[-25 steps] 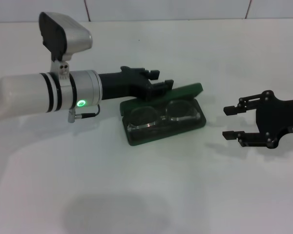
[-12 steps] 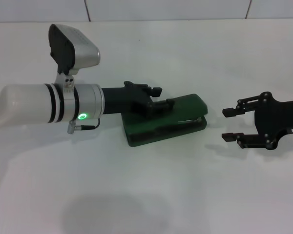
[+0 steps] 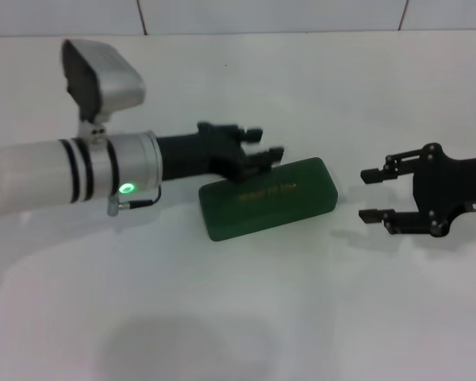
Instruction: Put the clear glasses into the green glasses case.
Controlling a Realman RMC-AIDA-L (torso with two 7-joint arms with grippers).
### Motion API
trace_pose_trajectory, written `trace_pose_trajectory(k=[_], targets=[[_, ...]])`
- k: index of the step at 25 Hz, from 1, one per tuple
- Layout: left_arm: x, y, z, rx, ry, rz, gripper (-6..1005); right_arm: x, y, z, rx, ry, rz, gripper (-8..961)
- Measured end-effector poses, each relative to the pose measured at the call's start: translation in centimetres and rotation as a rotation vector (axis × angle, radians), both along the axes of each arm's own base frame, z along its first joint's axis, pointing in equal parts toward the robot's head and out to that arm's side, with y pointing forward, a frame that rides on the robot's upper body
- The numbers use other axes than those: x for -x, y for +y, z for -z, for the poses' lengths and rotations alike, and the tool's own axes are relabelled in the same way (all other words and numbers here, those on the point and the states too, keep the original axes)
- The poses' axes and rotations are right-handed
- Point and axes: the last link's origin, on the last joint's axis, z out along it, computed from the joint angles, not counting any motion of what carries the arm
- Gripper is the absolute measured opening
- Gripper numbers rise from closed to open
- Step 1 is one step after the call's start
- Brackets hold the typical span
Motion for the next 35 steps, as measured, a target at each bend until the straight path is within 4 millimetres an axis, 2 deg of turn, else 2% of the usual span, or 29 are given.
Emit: trace_pose_trajectory(k=[5,9,14,18,25,30,35], targets=[[-0.5,-2.1,-2.9,-0.126,-0.207,0.151,590,0.2,0.8,-0.2,-0.076,0.051,0.028,508],[0.1,-4.8,-4.7,-0.188,-0.293,0.285,601,0.9,1.2,0.1,-0.132,0.115,0.026,508],[1.3,-8.0,-6.0,-0.204,-0.328,0.412,615,2.7,-0.3,-0.2,-0.044,0.232,-0.093,507],[2.6,-9.7,-6.6,-0.205,-0.329,0.428,626,3.7,-1.1,-0.7,0.026,0.27,-0.164,513],[3.3,-10.1,-6.2,-0.213,-0.321,0.402,645,4.8,-1.2,0.2,0.077,0.281,-0.163,533],[3.6,-10.1,-6.1,-0.222,-0.316,0.385,659,4.6,-1.6,0.0,0.07,0.291,-0.201,548],[3.8,-10.3,-5.6,-0.208,-0.296,0.39,666,4.4,-1.9,0.1,0.063,0.295,-0.223,795]])
